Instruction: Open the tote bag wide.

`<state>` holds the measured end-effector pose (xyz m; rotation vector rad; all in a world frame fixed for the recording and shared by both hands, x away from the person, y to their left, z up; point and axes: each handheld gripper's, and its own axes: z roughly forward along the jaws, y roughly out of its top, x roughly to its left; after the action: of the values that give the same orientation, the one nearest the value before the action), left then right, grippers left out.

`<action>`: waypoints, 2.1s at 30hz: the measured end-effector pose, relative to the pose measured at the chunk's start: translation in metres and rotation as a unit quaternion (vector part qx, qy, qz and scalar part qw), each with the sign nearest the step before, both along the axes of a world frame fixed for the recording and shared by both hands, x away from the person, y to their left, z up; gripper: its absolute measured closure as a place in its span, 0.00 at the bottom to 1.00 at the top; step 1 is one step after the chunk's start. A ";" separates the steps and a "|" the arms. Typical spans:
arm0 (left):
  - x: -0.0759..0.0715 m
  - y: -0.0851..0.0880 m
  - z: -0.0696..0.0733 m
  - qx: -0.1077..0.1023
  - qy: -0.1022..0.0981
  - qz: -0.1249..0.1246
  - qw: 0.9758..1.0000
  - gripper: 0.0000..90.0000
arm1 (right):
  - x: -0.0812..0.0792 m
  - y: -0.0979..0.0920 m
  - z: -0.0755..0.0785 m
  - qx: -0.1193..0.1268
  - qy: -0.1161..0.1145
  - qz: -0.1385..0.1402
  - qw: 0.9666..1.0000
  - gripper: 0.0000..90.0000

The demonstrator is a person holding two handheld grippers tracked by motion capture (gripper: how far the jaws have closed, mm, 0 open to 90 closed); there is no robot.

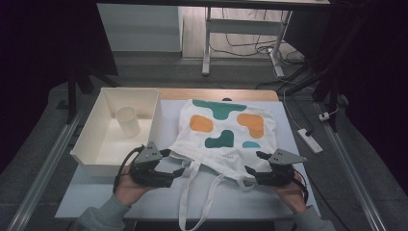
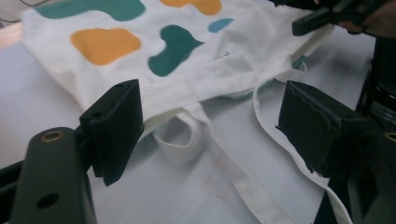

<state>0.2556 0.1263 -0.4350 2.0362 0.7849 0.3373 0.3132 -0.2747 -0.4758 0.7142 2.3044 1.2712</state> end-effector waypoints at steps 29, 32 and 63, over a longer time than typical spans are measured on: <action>0.002 -0.040 -0.067 0.095 0.081 -0.033 0.992 0.23 | -0.010 0.008 -0.002 -0.011 0.000 0.013 1.000 0.34; 0.002 -0.037 -0.070 0.096 0.089 -0.030 0.991 0.23 | -0.011 0.014 -0.003 -0.022 -0.002 0.022 1.000 0.34; 0.006 -0.031 -0.066 0.042 0.129 -0.075 0.988 0.98 | -0.038 0.102 -0.021 -0.097 0.054 0.237 0.965 0.35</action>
<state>0.2613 0.0952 -0.5006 2.2319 0.7767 0.0195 0.2756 -0.1727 -0.4964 0.1678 2.7504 1.1887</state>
